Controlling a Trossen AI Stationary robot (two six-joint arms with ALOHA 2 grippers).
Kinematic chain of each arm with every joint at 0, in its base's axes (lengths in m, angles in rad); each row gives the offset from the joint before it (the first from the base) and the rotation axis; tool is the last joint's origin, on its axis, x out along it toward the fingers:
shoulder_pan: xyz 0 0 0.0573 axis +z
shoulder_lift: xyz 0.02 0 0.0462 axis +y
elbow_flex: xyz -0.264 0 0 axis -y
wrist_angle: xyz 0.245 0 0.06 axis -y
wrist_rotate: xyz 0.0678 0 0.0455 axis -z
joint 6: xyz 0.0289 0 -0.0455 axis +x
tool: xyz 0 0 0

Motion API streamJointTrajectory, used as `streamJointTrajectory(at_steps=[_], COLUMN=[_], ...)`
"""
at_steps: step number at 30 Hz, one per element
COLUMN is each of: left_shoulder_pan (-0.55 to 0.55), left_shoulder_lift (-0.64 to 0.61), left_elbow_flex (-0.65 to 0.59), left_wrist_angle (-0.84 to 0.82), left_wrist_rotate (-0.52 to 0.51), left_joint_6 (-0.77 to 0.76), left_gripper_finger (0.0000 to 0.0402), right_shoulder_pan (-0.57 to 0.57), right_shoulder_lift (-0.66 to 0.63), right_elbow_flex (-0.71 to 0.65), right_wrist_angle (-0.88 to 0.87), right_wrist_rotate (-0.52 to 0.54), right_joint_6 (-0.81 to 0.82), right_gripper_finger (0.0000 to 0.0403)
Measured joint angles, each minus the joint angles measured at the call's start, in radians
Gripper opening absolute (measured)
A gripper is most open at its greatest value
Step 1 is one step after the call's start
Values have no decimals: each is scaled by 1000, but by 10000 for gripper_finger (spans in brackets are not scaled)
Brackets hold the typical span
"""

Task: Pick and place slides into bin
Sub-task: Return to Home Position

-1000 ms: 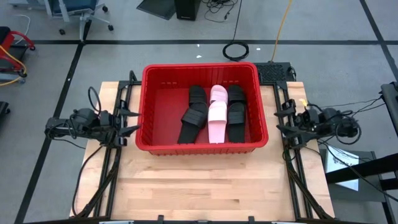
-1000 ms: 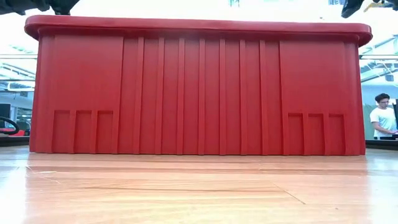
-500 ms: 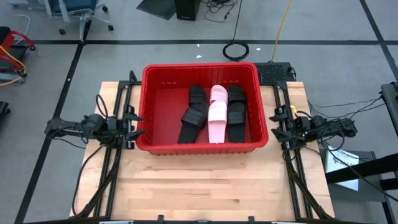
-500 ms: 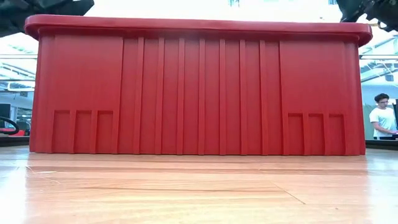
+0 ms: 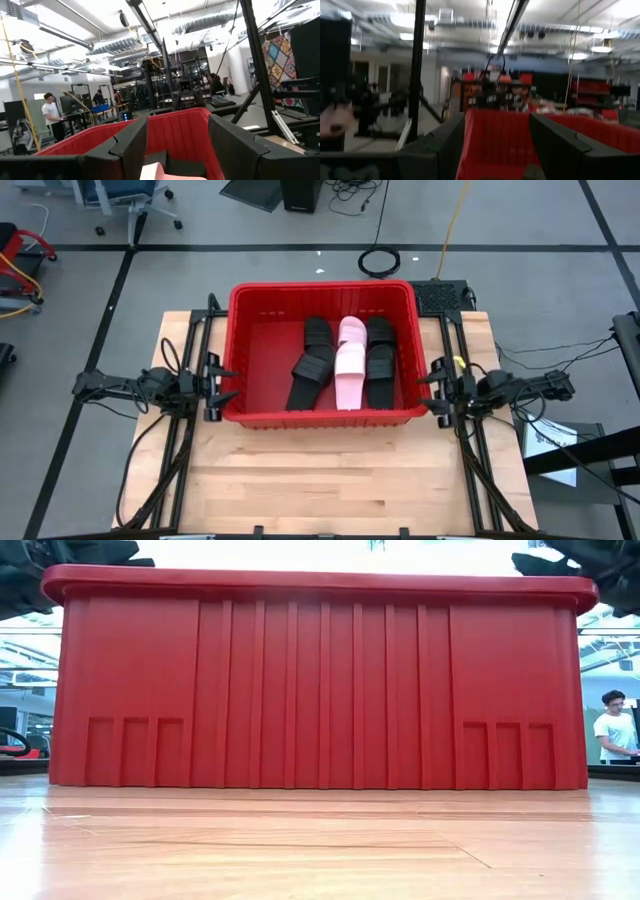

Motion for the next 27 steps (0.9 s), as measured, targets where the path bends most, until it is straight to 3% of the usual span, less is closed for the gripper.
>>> streamJointTrajectory(at_steps=[8,17,27], left_shoulder_pan=[1,2,1], left_shoulder_lift=[0,3,3], left_elbow_flex=[-1,-5,-5], left_wrist_angle=[-7,29,33], left_wrist_rotate=[-10,-18,-13], left_joint_6=[-11,-194,-195], left_gripper_finger=[214,214,214], right_shoulder_pan=[1,0,0], right_shoulder_lift=[-1,1,1], right_elbow_flex=[-1,-3,-3], right_wrist_angle=[-128,-71,-58], right_wrist_rotate=[-6,-2,-1], right_joint_6=[-1,-5,-4], right_gripper_finger=[210,210,210])
